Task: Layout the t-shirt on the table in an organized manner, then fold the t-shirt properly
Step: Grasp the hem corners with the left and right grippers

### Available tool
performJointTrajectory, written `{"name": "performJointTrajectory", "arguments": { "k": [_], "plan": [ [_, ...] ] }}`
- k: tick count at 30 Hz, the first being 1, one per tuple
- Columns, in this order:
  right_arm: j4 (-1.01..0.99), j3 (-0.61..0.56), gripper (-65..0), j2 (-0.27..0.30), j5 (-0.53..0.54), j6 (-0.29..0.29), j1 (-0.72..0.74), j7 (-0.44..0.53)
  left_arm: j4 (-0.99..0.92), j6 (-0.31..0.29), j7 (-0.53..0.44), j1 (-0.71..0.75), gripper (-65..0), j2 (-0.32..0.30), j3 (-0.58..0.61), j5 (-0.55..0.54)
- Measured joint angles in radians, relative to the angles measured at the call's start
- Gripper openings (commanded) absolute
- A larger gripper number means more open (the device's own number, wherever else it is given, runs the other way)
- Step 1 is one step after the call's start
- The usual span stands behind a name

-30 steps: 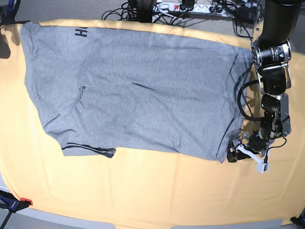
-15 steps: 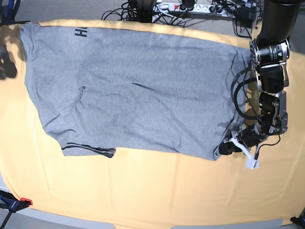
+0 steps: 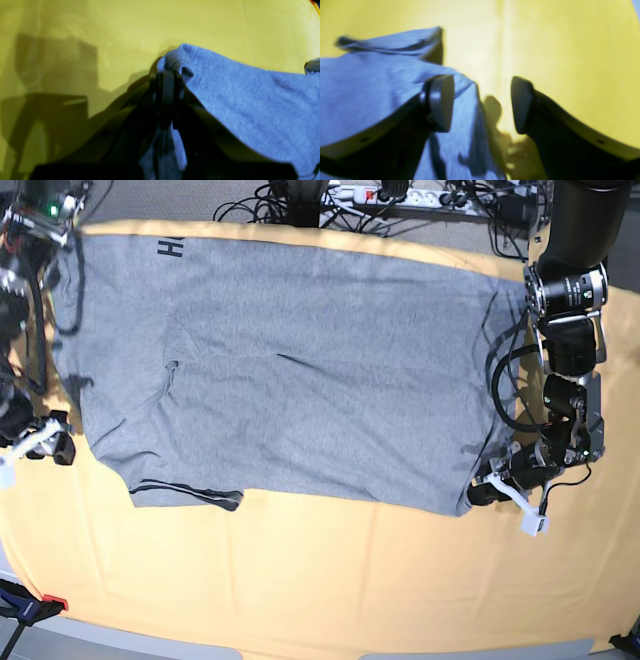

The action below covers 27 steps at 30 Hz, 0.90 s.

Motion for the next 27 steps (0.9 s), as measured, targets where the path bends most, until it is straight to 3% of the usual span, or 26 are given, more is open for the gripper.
{"name": "performJointTrajectory", "arguments": {
  "k": [3,10,13,19,22,27],
  "plan": [
    [-0.182,-0.021,-21.2,-0.002,-0.002,0.015,0.096,0.031,0.000,-0.004,-0.001,0.003,-65.0,0.000,0.000,-0.002],
    [-0.603,-0.016,-21.0,-0.008,0.089,0.143,0.298,0.044,0.001,-0.019,-0.008,0.008,-65.0,0.000,0.000,-0.003],
    [-0.714,-0.016,-21.1,-0.007,0.095,0.148,0.355,0.061,0.001,-0.019,-0.008,0.008,-65.0,-0.001,0.000,-0.003],
    [-0.776,-0.015,-21.1,-0.011,0.109,0.154,0.374,0.081,0.001,-0.019,-0.008,0.008,-65.0,0.000,0.000,-0.002],
    [-0.776,-0.020,-21.3,-0.029,0.109,0.187,0.369,0.072,0.001,-0.019,-0.007,0.008,-65.0,0.000,0.000,-0.011],
    [-0.775,-0.146,-21.3,-0.055,0.120,0.214,0.371,0.073,0.001,-0.019,-0.007,0.008,-65.0,0.000,0.000,-0.011]
  ]
}}
